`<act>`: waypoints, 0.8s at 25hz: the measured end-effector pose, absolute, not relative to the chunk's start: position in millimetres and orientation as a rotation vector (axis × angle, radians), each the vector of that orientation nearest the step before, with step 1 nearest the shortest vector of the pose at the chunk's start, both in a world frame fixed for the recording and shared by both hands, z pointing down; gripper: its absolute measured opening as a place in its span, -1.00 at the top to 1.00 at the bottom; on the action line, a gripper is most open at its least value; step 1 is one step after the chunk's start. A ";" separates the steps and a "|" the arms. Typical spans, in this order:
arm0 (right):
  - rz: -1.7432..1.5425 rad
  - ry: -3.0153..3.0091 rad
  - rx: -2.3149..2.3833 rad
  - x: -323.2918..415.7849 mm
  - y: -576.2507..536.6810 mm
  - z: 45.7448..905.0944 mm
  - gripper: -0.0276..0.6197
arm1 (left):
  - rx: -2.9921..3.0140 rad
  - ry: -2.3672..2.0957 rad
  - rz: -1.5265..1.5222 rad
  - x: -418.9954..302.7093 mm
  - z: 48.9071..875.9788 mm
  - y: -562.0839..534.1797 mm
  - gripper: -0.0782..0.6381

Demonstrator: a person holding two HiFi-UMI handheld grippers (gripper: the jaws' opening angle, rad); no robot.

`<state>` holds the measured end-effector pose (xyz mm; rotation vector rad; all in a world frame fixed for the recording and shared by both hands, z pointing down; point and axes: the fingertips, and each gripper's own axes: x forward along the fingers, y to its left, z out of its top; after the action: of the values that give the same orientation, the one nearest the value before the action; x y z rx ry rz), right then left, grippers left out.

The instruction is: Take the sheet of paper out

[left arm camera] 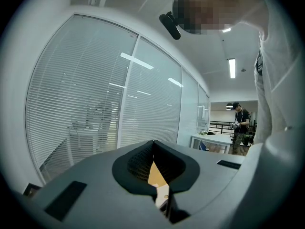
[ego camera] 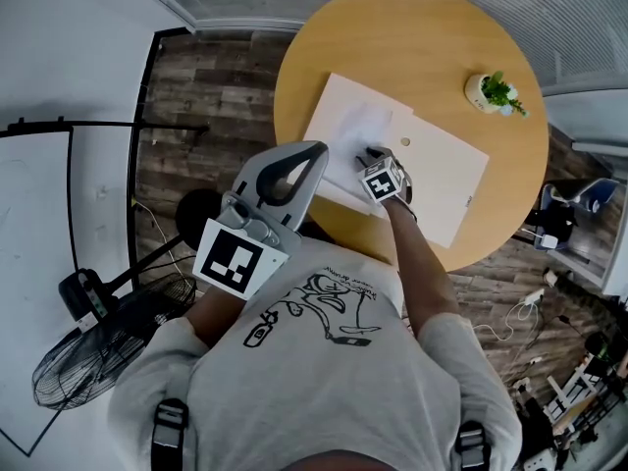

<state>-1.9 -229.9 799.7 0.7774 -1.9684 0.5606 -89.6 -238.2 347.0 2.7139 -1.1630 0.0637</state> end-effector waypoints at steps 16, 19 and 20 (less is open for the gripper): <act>0.560 -1.961 0.789 -5.7 -223.1 798.5 0.89 | 2.710 -1.174 0.055 -89.6 345.6 -229.6 0.73; 0.559 -1.963 0.805 -2.8 -221.6 794.4 0.89 | 2.712 -1.173 0.053 -87.4 343.3 -226.3 0.73; 0.557 -1.963 0.813 -2.0 -221.3 793.2 0.89 | 2.713 -1.172 0.050 -87.3 342.6 -225.3 0.73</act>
<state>-2.0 -221.3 793.2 0.8132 -1.9628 0.5569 -87.3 -225.3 342.6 2.7131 -1.1722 0.0498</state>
